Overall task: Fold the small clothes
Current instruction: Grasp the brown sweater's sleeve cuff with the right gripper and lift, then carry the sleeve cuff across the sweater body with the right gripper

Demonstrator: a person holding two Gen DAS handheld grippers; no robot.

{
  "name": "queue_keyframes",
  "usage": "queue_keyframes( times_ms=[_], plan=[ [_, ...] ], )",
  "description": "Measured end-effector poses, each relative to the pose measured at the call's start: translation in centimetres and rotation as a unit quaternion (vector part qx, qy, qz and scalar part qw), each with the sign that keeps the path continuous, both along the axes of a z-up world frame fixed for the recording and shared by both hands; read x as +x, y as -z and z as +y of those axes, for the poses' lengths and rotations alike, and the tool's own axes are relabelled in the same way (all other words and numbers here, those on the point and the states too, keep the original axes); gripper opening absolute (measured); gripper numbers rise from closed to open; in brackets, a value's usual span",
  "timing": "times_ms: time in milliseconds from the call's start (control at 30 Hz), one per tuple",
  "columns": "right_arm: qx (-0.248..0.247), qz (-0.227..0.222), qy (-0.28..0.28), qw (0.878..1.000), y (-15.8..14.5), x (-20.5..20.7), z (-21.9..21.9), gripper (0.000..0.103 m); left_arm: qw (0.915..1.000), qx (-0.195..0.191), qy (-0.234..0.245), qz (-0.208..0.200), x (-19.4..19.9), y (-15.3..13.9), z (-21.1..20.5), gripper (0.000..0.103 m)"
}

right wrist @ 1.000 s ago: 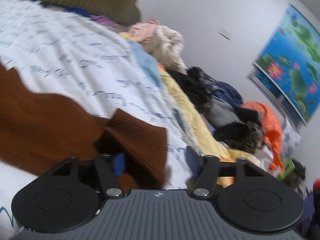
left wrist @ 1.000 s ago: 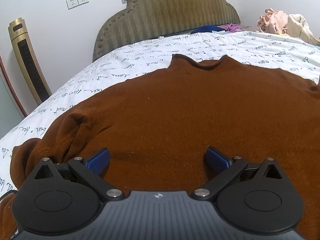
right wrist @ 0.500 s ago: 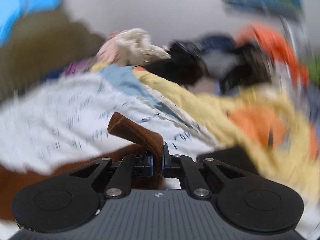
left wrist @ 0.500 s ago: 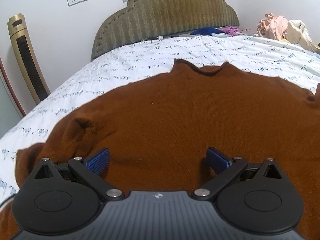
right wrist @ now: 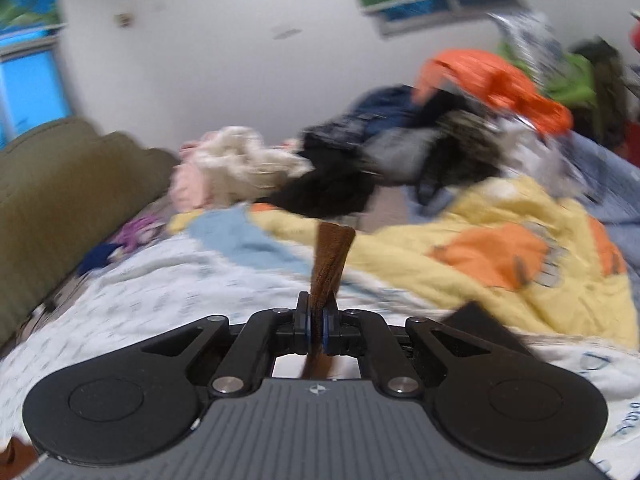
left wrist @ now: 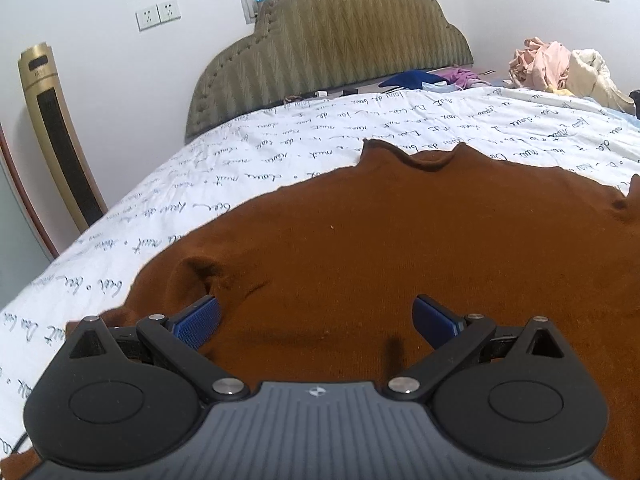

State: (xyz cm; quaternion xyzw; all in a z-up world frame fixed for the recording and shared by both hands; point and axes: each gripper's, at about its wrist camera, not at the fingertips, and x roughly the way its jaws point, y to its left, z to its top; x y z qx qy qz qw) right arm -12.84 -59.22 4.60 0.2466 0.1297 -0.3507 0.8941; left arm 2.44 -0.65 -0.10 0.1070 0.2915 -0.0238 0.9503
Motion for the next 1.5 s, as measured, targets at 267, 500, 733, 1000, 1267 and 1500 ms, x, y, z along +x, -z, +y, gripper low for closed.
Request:
queue_keyframes(
  times_ms=[267, 500, 733, 1000, 1267, 1500],
  plan=[
    [-0.052, 0.003, -0.124, 0.991, -2.1, 6.0, 9.3, 0.008, 0.9998, 0.001, -0.018, -0.001, -0.2, 0.6, 0.8, 0.103],
    [-0.057, 0.010, -0.229, 0.972, -2.3, 10.3, 17.7, 0.008, 0.9981, -0.039, -0.028, 0.039, 0.4, 1.6, 2.1, 0.103],
    [-0.060, 0.027, -0.308, 0.949, -1.8, 13.8, 25.8, 0.008, 0.9981, -0.029, -0.029, 0.046, 0.4, 2.4, 2.1, 0.103],
    [-0.059, 0.052, -0.386, 0.919, -0.6, 17.3, 33.2, 0.008, 0.9982, -0.030, -0.029, 0.043, 0.4, 3.0, 2.1, 0.103],
    [-0.083, 0.076, -0.439, 0.891, 0.0, 19.7, 39.8, 0.008, 0.9983, -0.035, -0.030, 0.037, 0.2, 3.3, 2.2, 0.103],
    [-0.084, 0.100, -0.455, 0.881, 1.4, 20.9, 41.9, 0.008, 0.9976, -0.051, -0.032, 0.036, 0.3, 3.3, 2.6, 0.103]
  ],
)
